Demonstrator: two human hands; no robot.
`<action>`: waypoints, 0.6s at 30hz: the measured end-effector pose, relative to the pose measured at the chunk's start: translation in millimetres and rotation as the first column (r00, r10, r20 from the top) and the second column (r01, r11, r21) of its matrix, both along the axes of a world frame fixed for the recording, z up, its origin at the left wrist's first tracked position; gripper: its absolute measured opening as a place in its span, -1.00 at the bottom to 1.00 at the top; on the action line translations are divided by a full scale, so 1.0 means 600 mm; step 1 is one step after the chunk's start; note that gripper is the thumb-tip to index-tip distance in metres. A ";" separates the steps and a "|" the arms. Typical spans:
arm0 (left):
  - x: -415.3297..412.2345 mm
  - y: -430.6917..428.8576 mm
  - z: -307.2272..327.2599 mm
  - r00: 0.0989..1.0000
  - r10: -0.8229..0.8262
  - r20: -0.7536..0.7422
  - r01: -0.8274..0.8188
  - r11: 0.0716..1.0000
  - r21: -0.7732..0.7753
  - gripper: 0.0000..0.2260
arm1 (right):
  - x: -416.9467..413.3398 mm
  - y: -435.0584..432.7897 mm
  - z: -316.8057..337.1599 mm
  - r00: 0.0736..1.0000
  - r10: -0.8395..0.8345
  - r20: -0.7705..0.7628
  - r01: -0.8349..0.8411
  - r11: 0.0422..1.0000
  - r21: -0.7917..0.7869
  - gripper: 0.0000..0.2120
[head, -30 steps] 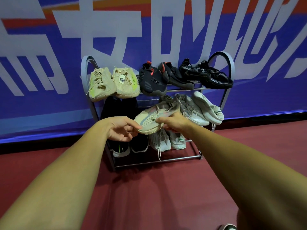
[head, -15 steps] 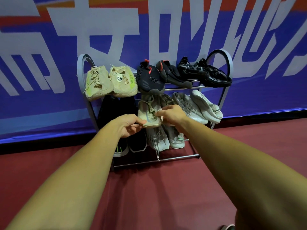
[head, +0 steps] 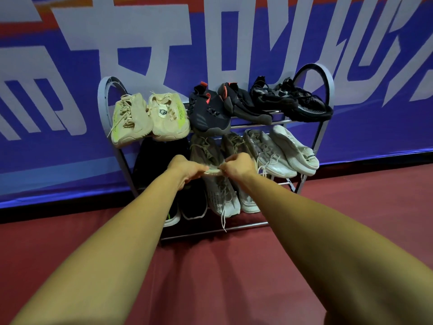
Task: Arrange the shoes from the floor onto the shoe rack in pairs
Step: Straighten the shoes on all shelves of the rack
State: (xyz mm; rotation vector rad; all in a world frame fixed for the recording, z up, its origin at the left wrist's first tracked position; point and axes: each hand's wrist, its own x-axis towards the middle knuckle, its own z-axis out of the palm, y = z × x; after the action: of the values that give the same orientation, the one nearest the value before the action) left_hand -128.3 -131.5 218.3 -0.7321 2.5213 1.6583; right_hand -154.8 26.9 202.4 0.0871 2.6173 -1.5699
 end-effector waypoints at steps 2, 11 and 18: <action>-0.011 -0.008 -0.011 1.000 0.002 0.014 0.000 0.990 -0.138 -0.31 | -0.004 -0.005 -0.005 1.000 -0.017 -0.026 0.019 0.997 0.072 -0.95; 0.003 0.022 0.013 0.995 -0.085 0.058 0.102 0.867 -0.488 -0.61 | 0.001 0.010 0.005 0.974 0.219 -0.057 -0.181 0.904 0.387 -0.82; 0.013 0.053 0.030 0.949 -0.313 -0.025 0.249 0.800 -0.546 -0.65 | 0.029 0.065 0.029 0.964 0.232 -0.133 -0.153 0.888 0.434 -0.82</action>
State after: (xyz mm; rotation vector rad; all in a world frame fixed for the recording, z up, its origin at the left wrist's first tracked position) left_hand -120.7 -99.8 236.3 -0.2455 3.0268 0.9188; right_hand -137.5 65.9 220.1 -0.2965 2.9526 -0.9707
